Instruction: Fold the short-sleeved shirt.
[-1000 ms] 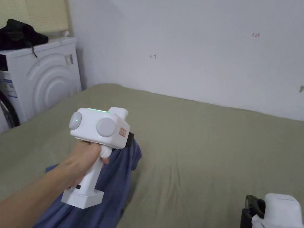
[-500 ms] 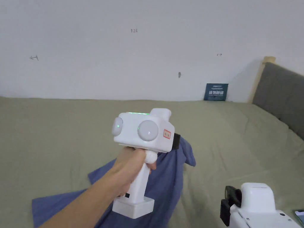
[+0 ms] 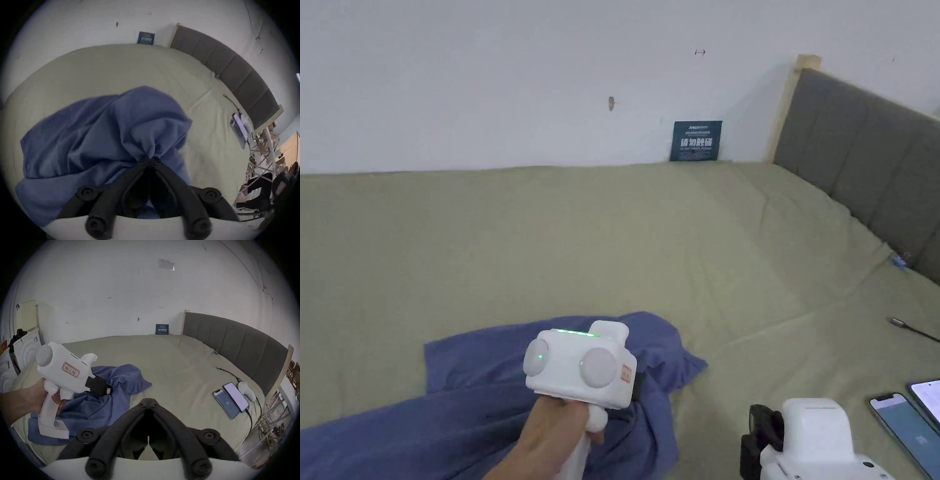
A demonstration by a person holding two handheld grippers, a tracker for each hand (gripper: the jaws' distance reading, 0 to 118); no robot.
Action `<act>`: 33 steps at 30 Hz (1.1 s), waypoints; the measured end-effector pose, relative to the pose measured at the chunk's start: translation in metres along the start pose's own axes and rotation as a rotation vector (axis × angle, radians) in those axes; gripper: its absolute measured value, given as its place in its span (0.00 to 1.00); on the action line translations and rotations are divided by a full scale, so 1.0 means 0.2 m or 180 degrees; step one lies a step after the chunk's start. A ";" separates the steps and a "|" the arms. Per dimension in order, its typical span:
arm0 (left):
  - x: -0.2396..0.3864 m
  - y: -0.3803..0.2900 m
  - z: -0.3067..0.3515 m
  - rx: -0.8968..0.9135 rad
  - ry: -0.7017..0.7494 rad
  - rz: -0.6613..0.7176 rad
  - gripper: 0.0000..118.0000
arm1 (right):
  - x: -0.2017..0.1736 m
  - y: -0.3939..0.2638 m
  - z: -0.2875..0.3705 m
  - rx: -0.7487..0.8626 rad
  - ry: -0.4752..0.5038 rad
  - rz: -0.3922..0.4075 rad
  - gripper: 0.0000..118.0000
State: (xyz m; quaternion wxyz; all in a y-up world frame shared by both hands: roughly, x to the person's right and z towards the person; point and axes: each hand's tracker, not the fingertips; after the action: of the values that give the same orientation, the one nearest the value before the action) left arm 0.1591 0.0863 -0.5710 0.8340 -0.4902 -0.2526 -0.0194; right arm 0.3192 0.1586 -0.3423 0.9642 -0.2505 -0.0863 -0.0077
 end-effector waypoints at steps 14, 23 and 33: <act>-0.28 -0.54 0.92 0.1147 0.0603 0.0186 0.37 | -0.15 0.01 0.11 0.0149 0.0234 0.0051 0.00; -0.54 -1.23 1.57 0.1588 0.1398 0.0706 0.00 | -0.39 -0.02 0.23 0.0265 0.0623 0.0231 0.00; -0.83 -1.37 1.66 0.1507 0.1483 0.1123 0.00 | -0.58 -0.05 0.22 0.0235 0.0859 0.0403 0.00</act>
State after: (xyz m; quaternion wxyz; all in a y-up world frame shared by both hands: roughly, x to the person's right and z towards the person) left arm -0.1952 0.1833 -0.2918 0.9498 -0.3022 0.0347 0.0725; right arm 0.1966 0.1681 -0.3192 0.9742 -0.2165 0.0598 0.0227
